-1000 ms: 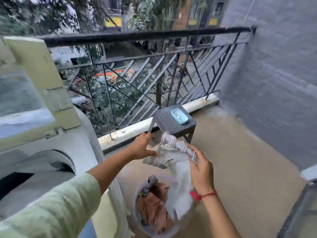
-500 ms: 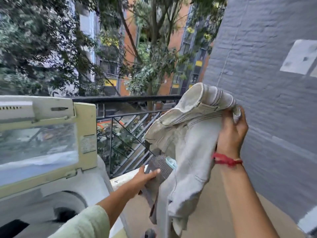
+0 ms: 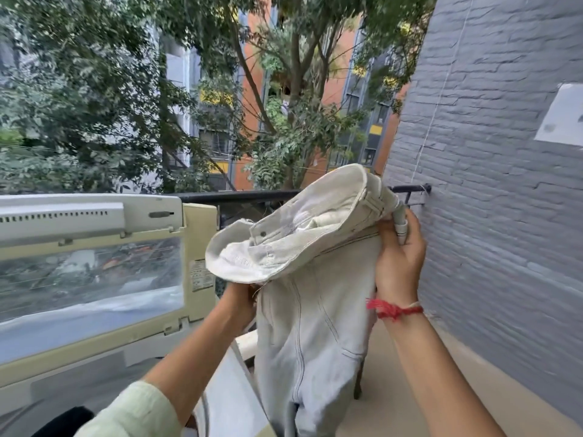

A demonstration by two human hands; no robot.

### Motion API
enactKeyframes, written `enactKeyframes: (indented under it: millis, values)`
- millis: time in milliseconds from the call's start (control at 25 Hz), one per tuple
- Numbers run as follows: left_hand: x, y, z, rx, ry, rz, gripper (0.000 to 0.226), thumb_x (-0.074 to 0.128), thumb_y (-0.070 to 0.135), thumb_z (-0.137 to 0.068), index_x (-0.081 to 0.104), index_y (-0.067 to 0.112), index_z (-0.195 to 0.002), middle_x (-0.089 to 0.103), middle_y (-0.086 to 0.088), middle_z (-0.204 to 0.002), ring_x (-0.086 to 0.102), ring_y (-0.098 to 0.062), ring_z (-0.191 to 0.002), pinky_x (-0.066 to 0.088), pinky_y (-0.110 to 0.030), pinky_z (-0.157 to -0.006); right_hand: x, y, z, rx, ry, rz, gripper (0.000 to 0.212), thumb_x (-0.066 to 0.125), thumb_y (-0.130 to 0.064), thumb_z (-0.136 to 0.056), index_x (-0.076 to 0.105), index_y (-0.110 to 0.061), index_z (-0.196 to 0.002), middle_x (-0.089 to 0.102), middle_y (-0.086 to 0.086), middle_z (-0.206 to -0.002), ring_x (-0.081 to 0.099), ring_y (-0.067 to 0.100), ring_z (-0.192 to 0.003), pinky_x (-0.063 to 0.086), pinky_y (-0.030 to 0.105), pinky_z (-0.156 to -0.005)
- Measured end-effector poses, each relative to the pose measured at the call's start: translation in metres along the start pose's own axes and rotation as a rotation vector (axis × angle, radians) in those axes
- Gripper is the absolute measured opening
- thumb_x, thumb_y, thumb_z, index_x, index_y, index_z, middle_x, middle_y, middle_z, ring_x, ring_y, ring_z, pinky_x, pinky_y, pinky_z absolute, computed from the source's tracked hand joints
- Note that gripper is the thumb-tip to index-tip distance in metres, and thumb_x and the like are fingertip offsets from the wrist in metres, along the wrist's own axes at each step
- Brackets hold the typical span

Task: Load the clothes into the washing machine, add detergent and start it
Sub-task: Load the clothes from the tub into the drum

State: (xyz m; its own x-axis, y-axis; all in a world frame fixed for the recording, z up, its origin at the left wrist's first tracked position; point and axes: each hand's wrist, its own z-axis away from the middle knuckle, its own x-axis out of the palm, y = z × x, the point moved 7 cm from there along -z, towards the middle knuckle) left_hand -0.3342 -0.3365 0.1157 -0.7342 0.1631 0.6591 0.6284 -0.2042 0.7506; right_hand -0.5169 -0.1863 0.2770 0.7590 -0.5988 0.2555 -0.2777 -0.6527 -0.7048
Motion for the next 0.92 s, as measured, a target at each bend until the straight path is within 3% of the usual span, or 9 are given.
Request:
enactKeyframes:
  millis: [120, 200, 400, 520, 600, 680, 760, 840, 920]
  values:
    - [-0.058, 0.079, 0.024, 0.275, 0.435, -0.145, 0.019, 0.066, 0.029, -0.072, 0.061, 0.018, -0.087, 0.063, 0.000, -0.081, 0.055, -0.021, -0.083, 0.046, -0.031, -0.070, 0.017, -0.005, 0.009, -0.092, 0.099, 0.034, 0.032, 0.051, -0.002, -0.092, 0.054, -0.010, -0.123, 0.057, 0.000, -0.123, 0.052, 0.004, -0.116, 0.039, 0.016, -0.099]
    - [-0.090, 0.121, 0.056, 0.403, 0.604, -0.217, 0.028, 0.066, 0.032, -0.055, 0.058, 0.017, -0.078, 0.060, 0.001, -0.072, 0.052, -0.019, -0.073, 0.043, -0.030, -0.063, 0.048, -0.008, 0.019, -0.144, 0.075, 0.043, 0.041, 0.047, 0.003, -0.091, 0.048, -0.007, -0.131, 0.051, 0.002, -0.132, 0.046, 0.001, -0.123, 0.032, 0.008, -0.100]
    - [-0.133, 0.219, 0.146, 0.933, 0.722, -0.670, 0.061, 0.067, 0.015, -0.068, 0.047, 0.032, -0.123, 0.063, 0.012, -0.103, 0.059, -0.008, -0.089, 0.045, -0.021, -0.078, 0.151, 0.005, 0.068, -0.127, -0.194, -0.013, 0.039, 0.043, -0.002, -0.089, 0.052, -0.012, -0.125, 0.055, -0.001, -0.125, 0.049, 0.006, -0.119, 0.035, 0.015, -0.103]
    - [-0.167, 0.254, 0.185, 1.002, 0.906, -1.148, 0.071, 0.063, -0.003, -0.070, 0.049, 0.031, -0.130, 0.053, -0.001, -0.114, 0.055, -0.021, -0.097, 0.044, -0.030, -0.080, 0.214, 0.009, 0.112, -0.228, -0.368, 0.078, 0.031, 0.049, -0.013, -0.091, 0.057, -0.016, -0.121, 0.053, 0.000, -0.116, 0.047, 0.000, -0.107, 0.031, 0.002, -0.095]
    - [-0.192, 0.251, 0.204, 0.968, 0.986, -1.444, 0.079, 0.064, -0.013, -0.062, 0.056, 0.029, -0.129, 0.048, -0.009, -0.123, 0.058, -0.029, -0.097, 0.049, -0.037, -0.077, 0.248, 0.017, 0.154, -0.353, -0.496, 0.178, 0.044, 0.054, 0.003, -0.085, 0.057, -0.016, -0.125, 0.051, 0.008, -0.119, 0.050, 0.010, -0.106, 0.031, 0.003, -0.094]
    - [-0.222, 0.230, 0.210, 0.881, 1.039, -1.761, 0.084, 0.068, -0.015, -0.051, 0.061, 0.026, -0.124, 0.051, -0.012, -0.126, 0.062, -0.035, -0.089, 0.051, -0.041, -0.066, 0.274, 0.041, 0.203, -0.448, -0.681, 0.266, 0.065, 0.054, 0.014, -0.075, 0.053, -0.020, -0.131, 0.051, 0.011, -0.127, 0.056, 0.022, -0.107, 0.042, 0.021, -0.094]
    - [-0.263, 0.200, 0.201, 0.646, 0.998, -2.044, 0.081, 0.073, -0.011, -0.045, 0.063, 0.019, -0.120, 0.055, -0.015, -0.124, 0.061, -0.039, -0.098, 0.052, -0.047, -0.071, 0.292, 0.076, 0.260, -0.452, -1.033, 0.318, 0.068, 0.052, 0.004, -0.078, 0.042, -0.027, -0.138, 0.050, 0.008, -0.133, 0.055, 0.025, -0.114, 0.048, 0.038, -0.094]
    - [-0.316, 0.154, 0.189, 0.121, 0.793, -2.205, 0.068, 0.076, 0.011, -0.062, 0.055, 0.015, -0.127, 0.046, -0.014, -0.134, 0.045, -0.039, -0.127, 0.042, -0.054, -0.096, 0.292, 0.129, 0.324, -0.245, -1.620, 0.418, 0.067, 0.050, -0.012, -0.088, 0.022, -0.031, -0.145, 0.040, 0.006, -0.144, 0.044, 0.024, -0.129, 0.039, 0.040, -0.105]
    - [-0.367, 0.094, 0.191, -0.519, 0.462, -2.247, 0.060, 0.063, 0.043, -0.079, 0.046, 0.022, -0.133, 0.036, -0.009, -0.142, 0.025, -0.030, -0.140, 0.023, -0.054, -0.110, 0.264, 0.171, 0.374, -0.046, -2.114, 0.534, 0.071, 0.057, -0.021, -0.089, 0.019, -0.027, -0.148, 0.031, 0.004, -0.152, 0.034, 0.020, -0.137, 0.030, 0.034, -0.112]
